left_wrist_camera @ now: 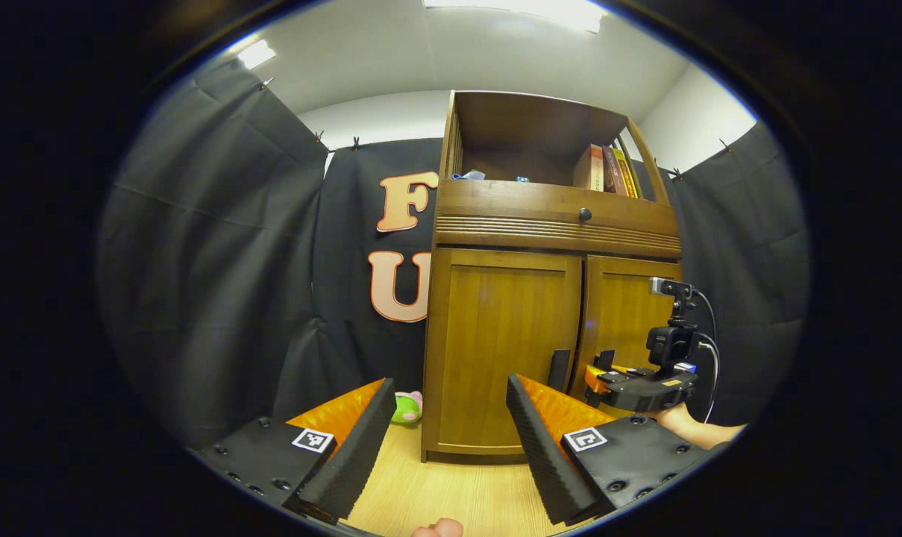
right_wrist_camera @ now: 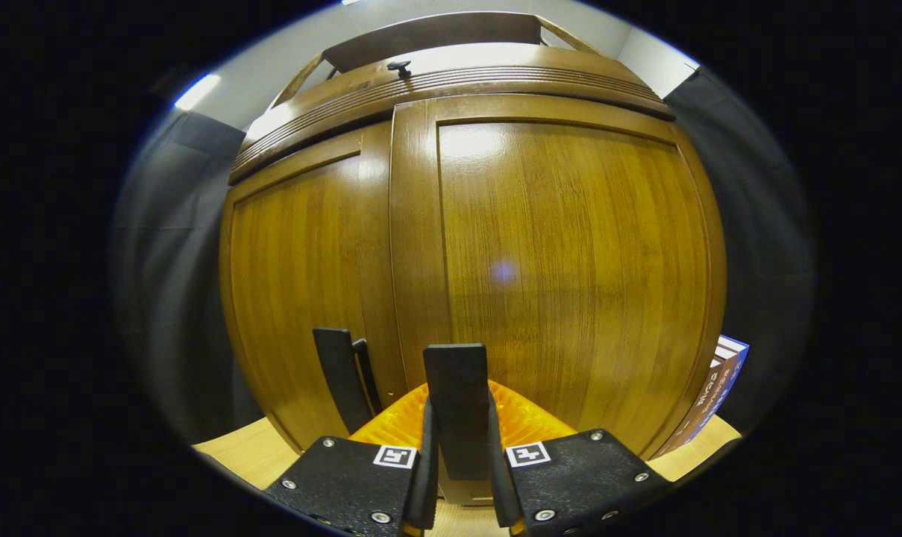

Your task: Open the right door of the double-door shoe cabinet with the right hand, and open the left door with the left hand.

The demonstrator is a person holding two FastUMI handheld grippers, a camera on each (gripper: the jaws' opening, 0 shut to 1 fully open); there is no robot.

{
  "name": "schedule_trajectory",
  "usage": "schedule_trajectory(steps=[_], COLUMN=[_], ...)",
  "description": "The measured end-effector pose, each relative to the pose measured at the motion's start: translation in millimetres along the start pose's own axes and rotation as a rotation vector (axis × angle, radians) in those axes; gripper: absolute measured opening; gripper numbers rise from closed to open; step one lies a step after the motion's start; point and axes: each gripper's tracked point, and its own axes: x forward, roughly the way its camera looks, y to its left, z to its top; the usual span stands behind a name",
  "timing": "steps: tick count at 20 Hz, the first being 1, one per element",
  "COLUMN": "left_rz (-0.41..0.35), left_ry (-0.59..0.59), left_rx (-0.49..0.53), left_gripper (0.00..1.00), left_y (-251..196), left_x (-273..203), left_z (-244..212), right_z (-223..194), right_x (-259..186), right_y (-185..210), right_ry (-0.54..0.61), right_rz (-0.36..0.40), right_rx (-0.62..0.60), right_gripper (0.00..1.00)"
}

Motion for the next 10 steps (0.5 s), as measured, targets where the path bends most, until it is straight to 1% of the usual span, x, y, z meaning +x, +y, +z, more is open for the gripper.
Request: schedule_trajectory(steps=[1, 10], left_rz=[-0.007, -0.068], left_ry=[0.004, 0.025], left_rx=[-0.003, -0.014], left_gripper=[0.99, 0.98], left_y=[-4.5, -45.8], left_x=[-1.9, -14.1], left_z=[-1.8, -8.6], right_z=[1.2, 0.5], right_x=[-5.7, -82.3], right_y=[0.2, -17.7], right_ry=[0.000, 0.001], right_rz=[0.005, 0.049], right_rx=[-0.004, 0.005], right_gripper=[0.30, 0.30])
